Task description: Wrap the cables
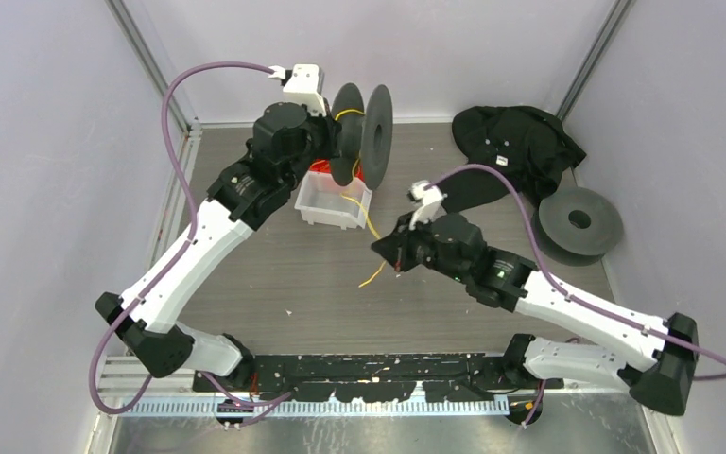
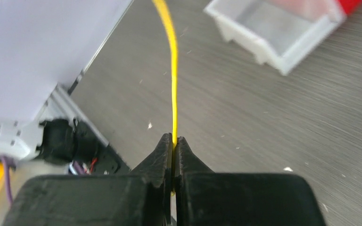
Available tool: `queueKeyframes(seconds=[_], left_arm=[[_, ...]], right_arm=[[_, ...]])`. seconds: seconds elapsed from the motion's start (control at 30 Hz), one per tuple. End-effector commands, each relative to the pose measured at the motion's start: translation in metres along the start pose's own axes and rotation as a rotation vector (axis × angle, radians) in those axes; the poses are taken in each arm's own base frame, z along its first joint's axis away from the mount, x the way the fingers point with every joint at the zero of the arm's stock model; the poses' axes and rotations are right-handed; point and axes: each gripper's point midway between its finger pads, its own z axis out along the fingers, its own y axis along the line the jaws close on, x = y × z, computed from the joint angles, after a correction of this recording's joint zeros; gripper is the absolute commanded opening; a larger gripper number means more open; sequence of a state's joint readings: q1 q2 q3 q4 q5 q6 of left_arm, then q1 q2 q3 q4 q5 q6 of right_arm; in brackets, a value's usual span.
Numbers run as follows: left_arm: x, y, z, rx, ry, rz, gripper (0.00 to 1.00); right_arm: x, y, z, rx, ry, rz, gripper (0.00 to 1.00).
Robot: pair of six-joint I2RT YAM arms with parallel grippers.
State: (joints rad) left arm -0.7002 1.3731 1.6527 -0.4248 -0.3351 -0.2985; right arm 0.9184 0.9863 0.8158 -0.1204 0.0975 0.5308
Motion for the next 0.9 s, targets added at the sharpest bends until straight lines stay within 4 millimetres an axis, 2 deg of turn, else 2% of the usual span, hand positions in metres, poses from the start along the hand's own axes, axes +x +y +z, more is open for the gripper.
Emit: queueKeyframes(seconds=[0.0, 0.07, 0.13, 0.23, 0.3, 0.4, 0.47, 0.6, 0.7, 0.8, 0.87], left_arm=[[-0.049, 0.01, 0.0, -0.092, -0.186, -0.1, 0.0], [-0.035, 0.018, 0.009, -0.14, -0.146, -0.053, 0.0], [-0.018, 0.023, 0.017, -0.168, -0.095, 0.006, 0.0], [0.014, 0.024, 0.025, -0.156, -0.017, 0.055, 0.0], [0.034, 0.022, 0.027, -0.133, 0.031, 0.071, 0.0], [0.058, 0.02, 0.026, -0.092, 0.086, 0.086, 0.0], [0.069, 0.014, 0.023, -0.047, 0.115, 0.097, 0.0], [0.087, 0.008, 0.013, 0.011, 0.158, 0.135, 0.0], [0.094, 0.003, 0.003, 0.067, 0.177, 0.169, 0.0], [0.1, -0.005, -0.009, 0.146, 0.198, 0.206, 0.0], [0.104, -0.012, -0.021, 0.223, 0.215, 0.232, 0.0]], right_arm=[[0.022, 0.052, -0.001, -0.119, 0.176, -0.208, 0.01], [0.027, 0.075, -0.002, -0.176, 0.228, -0.253, 0.01], [0.016, 0.098, -0.01, -0.256, 0.212, -0.283, 0.0], [-0.023, 0.116, -0.024, -0.3, 0.093, -0.326, 0.01], [-0.059, 0.115, -0.031, -0.246, -0.01, -0.364, 0.0], [-0.102, 0.114, -0.041, -0.178, -0.103, -0.463, 0.0], [-0.128, 0.107, -0.043, -0.139, -0.156, -0.516, 0.0], [-0.168, 0.083, -0.039, -0.098, -0.213, -0.498, 0.0], [-0.18, 0.062, -0.03, -0.068, -0.211, -0.489, 0.0], [-0.182, 0.04, -0.02, -0.048, -0.18, -0.478, 0.0], [-0.182, 0.018, -0.014, -0.011, -0.156, -0.459, 0.0]])
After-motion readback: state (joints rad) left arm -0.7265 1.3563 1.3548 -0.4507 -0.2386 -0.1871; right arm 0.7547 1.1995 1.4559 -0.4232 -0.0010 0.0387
